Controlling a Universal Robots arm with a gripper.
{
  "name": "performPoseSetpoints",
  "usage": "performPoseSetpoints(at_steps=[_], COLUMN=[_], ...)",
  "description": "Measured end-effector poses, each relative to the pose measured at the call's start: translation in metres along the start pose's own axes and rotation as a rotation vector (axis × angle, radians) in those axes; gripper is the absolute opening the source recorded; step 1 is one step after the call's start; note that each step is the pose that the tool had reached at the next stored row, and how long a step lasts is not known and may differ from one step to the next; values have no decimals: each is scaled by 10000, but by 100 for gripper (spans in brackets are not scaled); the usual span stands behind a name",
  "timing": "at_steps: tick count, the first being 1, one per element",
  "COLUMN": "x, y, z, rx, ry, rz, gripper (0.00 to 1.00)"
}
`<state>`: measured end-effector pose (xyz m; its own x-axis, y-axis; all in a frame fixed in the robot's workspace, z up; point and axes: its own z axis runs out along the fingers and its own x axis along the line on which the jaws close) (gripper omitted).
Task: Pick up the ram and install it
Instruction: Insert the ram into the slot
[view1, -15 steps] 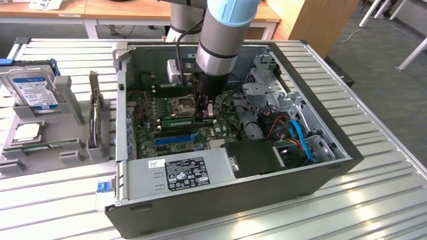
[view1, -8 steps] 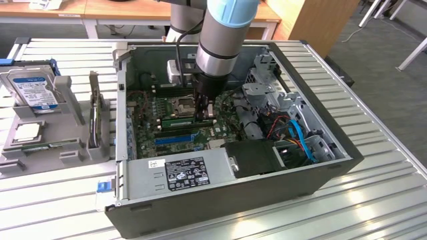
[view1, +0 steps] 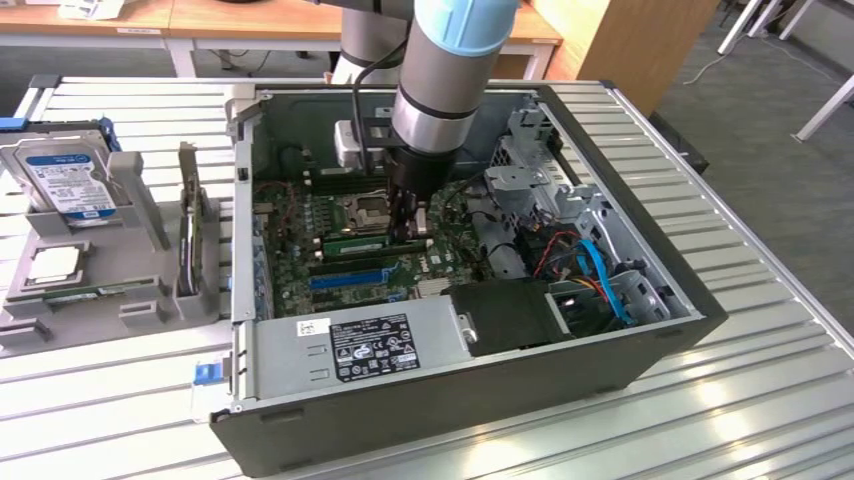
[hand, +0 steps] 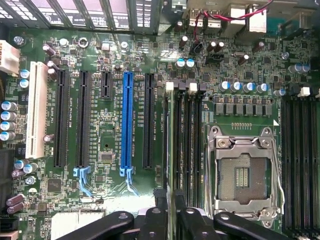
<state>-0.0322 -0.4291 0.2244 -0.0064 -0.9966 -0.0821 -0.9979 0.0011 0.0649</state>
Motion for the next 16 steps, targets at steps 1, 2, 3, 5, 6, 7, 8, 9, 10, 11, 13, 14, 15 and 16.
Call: performPoseSetpoints(at_steps=[1, 2, 3, 5, 6, 7, 8, 9, 10, 11, 13, 14, 15, 16], x=[0, 0, 0, 0, 0, 0, 0, 0, 0, 0, 0, 0, 0, 0], y=[0, 0, 1, 1, 1, 1, 1, 1, 1, 1, 1, 1, 1, 1], z=[0, 0, 0, 0, 0, 0, -1, -2, -2, -2, -2, -2, -3, -2], rx=[0, 0, 1, 0, 1, 0, 0, 1, 1, 1, 1, 0, 0, 0], ry=[0, 0, 0, 0, 0, -1, -1, -1, -1, -1, 0, 0, 0, 0], rz=[0, 1, 2, 1, 1, 1, 1, 2, 1, 1, 2, 1, 1, 1], gripper=[19, 19, 19, 19, 19, 19, 19, 19, 19, 19, 19, 20, 20, 25])
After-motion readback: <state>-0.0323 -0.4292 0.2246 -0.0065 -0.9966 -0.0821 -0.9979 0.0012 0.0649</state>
